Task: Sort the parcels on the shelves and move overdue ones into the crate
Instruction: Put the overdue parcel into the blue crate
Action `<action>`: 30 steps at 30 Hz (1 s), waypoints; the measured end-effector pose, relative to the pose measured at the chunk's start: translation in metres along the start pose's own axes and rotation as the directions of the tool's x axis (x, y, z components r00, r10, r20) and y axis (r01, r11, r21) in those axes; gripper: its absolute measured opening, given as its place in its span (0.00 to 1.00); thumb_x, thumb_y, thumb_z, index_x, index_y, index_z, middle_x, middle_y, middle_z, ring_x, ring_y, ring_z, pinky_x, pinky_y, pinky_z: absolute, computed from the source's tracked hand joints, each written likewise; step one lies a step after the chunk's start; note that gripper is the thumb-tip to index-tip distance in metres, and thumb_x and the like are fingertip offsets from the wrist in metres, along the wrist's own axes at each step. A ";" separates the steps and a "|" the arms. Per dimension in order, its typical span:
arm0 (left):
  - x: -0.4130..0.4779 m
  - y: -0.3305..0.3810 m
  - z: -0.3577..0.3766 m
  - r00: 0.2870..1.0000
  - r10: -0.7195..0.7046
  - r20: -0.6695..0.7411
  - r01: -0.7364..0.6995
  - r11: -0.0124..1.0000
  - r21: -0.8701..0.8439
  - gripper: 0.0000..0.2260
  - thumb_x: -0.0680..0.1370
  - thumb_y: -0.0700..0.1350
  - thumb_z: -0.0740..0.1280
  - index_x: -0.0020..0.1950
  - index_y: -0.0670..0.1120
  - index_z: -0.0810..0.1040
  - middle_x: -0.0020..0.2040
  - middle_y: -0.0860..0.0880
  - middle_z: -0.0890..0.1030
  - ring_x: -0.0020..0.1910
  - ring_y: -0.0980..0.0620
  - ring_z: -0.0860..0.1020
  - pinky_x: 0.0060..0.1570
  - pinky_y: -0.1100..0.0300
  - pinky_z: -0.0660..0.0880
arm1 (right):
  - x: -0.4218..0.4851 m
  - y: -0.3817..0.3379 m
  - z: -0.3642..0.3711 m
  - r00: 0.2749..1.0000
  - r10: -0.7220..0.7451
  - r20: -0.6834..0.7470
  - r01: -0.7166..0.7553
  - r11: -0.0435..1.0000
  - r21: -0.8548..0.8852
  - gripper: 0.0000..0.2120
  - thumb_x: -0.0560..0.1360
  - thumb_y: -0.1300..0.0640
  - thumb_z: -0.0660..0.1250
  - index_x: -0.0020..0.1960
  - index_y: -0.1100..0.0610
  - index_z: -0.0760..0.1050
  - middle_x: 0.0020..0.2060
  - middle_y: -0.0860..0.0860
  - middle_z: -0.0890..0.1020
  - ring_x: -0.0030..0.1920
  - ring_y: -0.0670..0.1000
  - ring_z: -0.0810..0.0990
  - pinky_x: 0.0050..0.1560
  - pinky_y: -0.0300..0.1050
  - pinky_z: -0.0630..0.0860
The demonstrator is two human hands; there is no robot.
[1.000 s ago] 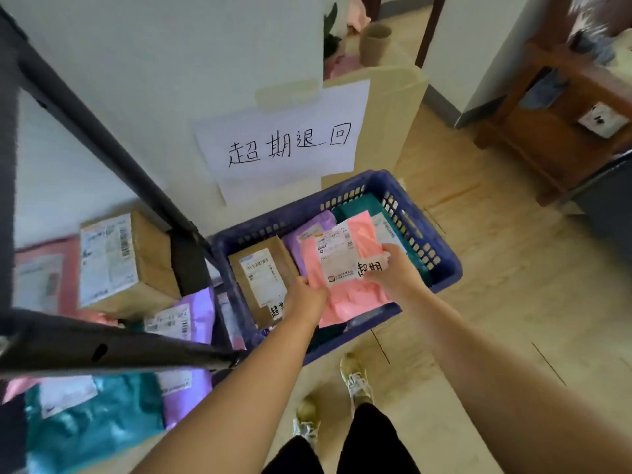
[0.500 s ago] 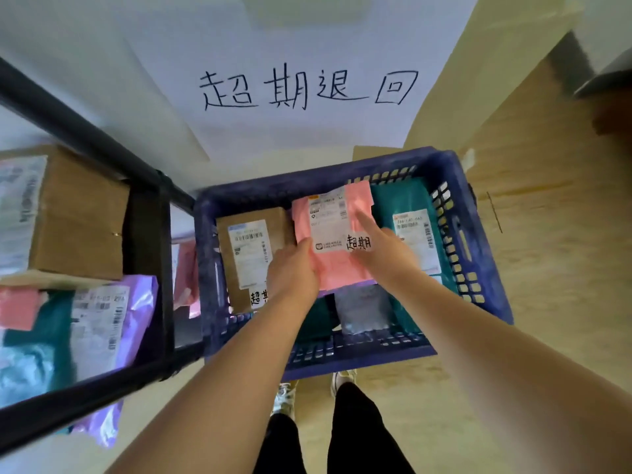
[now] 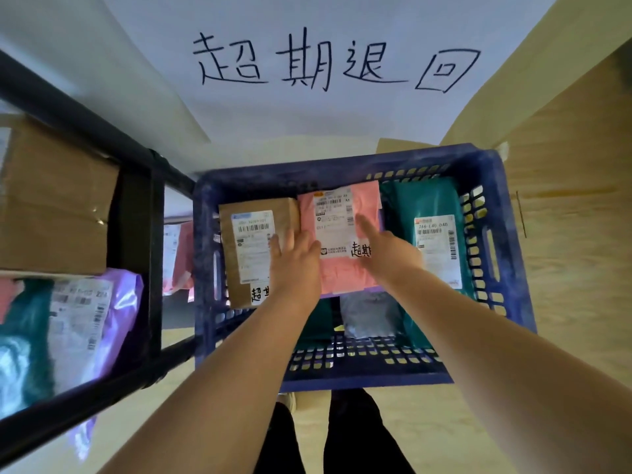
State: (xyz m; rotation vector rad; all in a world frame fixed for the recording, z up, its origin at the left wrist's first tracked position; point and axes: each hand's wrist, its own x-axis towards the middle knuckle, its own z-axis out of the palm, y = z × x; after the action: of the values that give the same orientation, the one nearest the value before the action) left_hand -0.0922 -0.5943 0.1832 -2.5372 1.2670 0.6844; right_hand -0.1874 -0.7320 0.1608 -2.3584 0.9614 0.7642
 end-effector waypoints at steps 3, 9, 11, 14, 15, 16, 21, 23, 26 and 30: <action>-0.007 -0.002 0.000 1.000 0.014 -0.004 -0.014 1.000 -0.025 0.30 0.75 0.39 0.65 0.76 0.47 0.62 0.77 0.46 0.58 0.78 0.43 0.49 0.76 0.41 0.44 | -0.005 -0.001 -0.003 1.000 0.008 0.000 -0.008 0.999 -0.033 0.37 0.79 0.47 0.64 0.77 0.39 0.42 0.50 0.55 0.74 0.39 0.54 0.78 0.36 0.49 0.79; -0.035 -0.008 -0.008 0.998 0.051 -0.042 -0.055 0.995 -0.084 0.28 0.76 0.38 0.62 0.76 0.47 0.63 0.78 0.45 0.57 0.78 0.43 0.50 0.77 0.43 0.43 | -0.032 -0.013 -0.012 0.995 0.041 -0.087 -0.045 0.998 -0.046 0.38 0.80 0.44 0.62 0.80 0.43 0.41 0.63 0.59 0.70 0.54 0.60 0.78 0.41 0.50 0.73; -0.047 -0.011 -0.015 0.997 0.061 -0.040 -0.065 0.994 -0.089 0.28 0.77 0.39 0.63 0.77 0.47 0.61 0.79 0.44 0.55 0.79 0.43 0.48 0.77 0.44 0.42 | -0.048 -0.019 -0.017 0.990 0.073 -0.124 -0.077 0.997 -0.025 0.37 0.80 0.47 0.63 0.80 0.48 0.43 0.66 0.60 0.69 0.58 0.61 0.77 0.46 0.53 0.74; -0.071 -0.017 -0.025 0.995 0.086 -0.054 -0.090 0.992 -0.093 0.30 0.78 0.41 0.64 0.78 0.47 0.58 0.80 0.45 0.52 0.79 0.44 0.47 0.77 0.45 0.42 | -0.078 -0.029 -0.023 0.984 0.077 -0.159 -0.072 0.997 0.034 0.33 0.79 0.52 0.64 0.78 0.52 0.51 0.64 0.59 0.70 0.59 0.61 0.76 0.50 0.54 0.75; -0.076 -0.018 -0.024 0.995 0.085 -0.060 -0.091 0.991 -0.095 0.31 0.78 0.41 0.64 0.79 0.47 0.57 0.80 0.45 0.51 0.79 0.44 0.47 0.77 0.44 0.43 | -0.085 -0.031 -0.023 0.985 0.065 -0.161 -0.061 0.998 0.030 0.31 0.79 0.53 0.64 0.77 0.52 0.53 0.63 0.58 0.71 0.59 0.61 0.75 0.51 0.54 0.75; -0.087 -0.020 -0.028 0.991 0.105 -0.077 -0.112 0.989 -0.093 0.31 0.78 0.42 0.64 0.79 0.47 0.56 0.80 0.46 0.51 0.79 0.44 0.47 0.77 0.44 0.45 | -0.099 -0.035 -0.025 0.982 0.067 -0.174 -0.062 0.998 0.031 0.30 0.79 0.54 0.63 0.77 0.53 0.55 0.63 0.58 0.71 0.60 0.60 0.75 0.51 0.53 0.74; -0.133 -0.032 -0.040 0.974 0.184 -0.135 -0.193 0.980 -0.057 0.29 0.81 0.44 0.59 0.80 0.48 0.51 0.80 0.47 0.51 0.79 0.46 0.48 0.77 0.47 0.46 | -0.157 -0.063 -0.023 0.969 0.076 -0.236 -0.090 0.995 -0.047 0.23 0.80 0.52 0.62 0.73 0.55 0.64 0.63 0.57 0.71 0.63 0.59 0.72 0.55 0.53 0.74; -0.157 -0.045 -0.045 0.960 0.224 -0.169 -0.229 0.973 -0.014 0.29 0.82 0.46 0.59 0.80 0.48 0.50 0.80 0.48 0.51 0.79 0.46 0.48 0.77 0.48 0.48 | -0.190 -0.082 -0.017 0.953 0.073 -0.293 -0.088 0.995 -0.038 0.20 0.79 0.52 0.63 0.70 0.56 0.68 0.62 0.57 0.72 0.62 0.59 0.72 0.57 0.54 0.76; -0.178 -0.053 -0.047 0.941 0.270 -0.203 -0.267 0.963 0.040 0.28 0.81 0.47 0.58 0.79 0.47 0.52 0.79 0.47 0.55 0.78 0.46 0.52 0.76 0.48 0.52 | -0.221 -0.099 -0.014 0.938 0.062 -0.342 -0.063 0.998 0.009 0.18 0.78 0.54 0.63 0.67 0.56 0.72 0.60 0.56 0.73 0.61 0.59 0.73 0.59 0.56 0.75; -0.214 -0.067 -0.059 0.902 0.325 -0.284 -0.338 0.941 0.003 0.25 0.81 0.45 0.59 0.77 0.47 0.57 0.75 0.47 0.62 0.75 0.46 0.57 0.75 0.50 0.54 | -0.273 -0.123 -0.015 0.907 0.036 -0.421 -0.032 0.999 0.018 0.17 0.78 0.54 0.63 0.65 0.57 0.74 0.59 0.56 0.74 0.61 0.58 0.73 0.60 0.55 0.75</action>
State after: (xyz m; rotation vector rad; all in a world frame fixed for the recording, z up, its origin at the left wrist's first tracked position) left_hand -0.1316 -0.4282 0.3408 -2.5472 1.8305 0.4230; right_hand -0.2552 -0.5333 0.3753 -2.5570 1.1750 0.2551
